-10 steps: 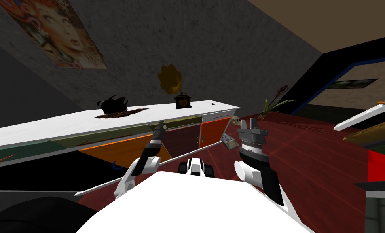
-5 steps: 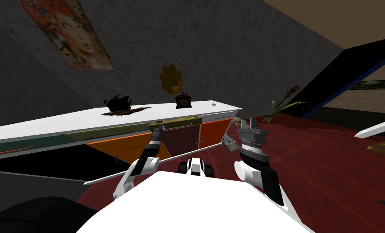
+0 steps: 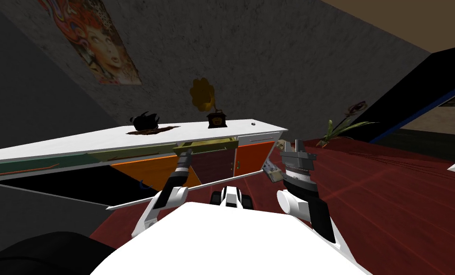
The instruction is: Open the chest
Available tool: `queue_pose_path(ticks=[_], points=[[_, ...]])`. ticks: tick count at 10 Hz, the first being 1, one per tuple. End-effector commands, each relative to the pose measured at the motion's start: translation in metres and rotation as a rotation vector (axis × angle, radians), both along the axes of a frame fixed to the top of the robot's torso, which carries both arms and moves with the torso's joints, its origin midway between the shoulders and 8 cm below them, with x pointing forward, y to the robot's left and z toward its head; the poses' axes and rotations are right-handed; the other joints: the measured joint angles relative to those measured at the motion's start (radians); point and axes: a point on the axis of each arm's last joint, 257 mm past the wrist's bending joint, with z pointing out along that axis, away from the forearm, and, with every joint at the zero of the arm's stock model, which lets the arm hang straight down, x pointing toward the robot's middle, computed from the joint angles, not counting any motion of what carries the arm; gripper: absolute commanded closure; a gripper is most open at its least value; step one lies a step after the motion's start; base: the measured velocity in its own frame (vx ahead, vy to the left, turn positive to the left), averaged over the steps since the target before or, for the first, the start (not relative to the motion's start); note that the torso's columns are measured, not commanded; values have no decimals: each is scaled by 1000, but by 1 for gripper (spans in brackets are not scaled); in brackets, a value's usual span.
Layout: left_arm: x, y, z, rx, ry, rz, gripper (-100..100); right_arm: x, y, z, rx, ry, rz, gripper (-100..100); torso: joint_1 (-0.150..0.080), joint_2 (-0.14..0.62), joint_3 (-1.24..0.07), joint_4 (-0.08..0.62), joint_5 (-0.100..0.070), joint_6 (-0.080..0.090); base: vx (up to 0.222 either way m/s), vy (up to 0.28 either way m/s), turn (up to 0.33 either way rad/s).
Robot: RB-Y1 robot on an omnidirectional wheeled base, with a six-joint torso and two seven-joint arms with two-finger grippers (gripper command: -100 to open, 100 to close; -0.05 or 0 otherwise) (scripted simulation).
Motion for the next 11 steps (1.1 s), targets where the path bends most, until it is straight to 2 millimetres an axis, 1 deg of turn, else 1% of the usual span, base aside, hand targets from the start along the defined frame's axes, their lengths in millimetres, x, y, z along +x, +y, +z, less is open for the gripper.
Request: queue_pose_path(ticks=[1,2,3,6,7,8,11], points=[[1,3,-24,-49,51,18,-100,0,0,0,0,0,0,0,2,-1,0,-1,1,-1,-7,-36,30],[1,3,-24,-49,51,18,-100,0,0,0,0,0,0,0,2,-1,-1,0,1,0,0,0,0],[-1,7,-30,-86,54,42,-100,0,0,0,0,0,0,0,2,-3,-1,-2,2,1,2,-9,30],[-1,7,-30,-86,54,42,-100,0,0,0,0,0,0,0,2,-5,-2,-5,4,2,-4,-16,8],[-2,10,-6,-65,-2,44,-100,0,0,0,0,0,0,0,2,-5,-2,-3,3,1,-13,10,36],[4,17,1,-55,-15,59,-100,0,0,0,0,0,0,0,4,0,-1,1,0,-3,-38,21,-64],[22,34,5,-43,-18,104,-100,0,0,0,0,0,0,0,6,11,6,6,-1,-6,-82,19,-142]])
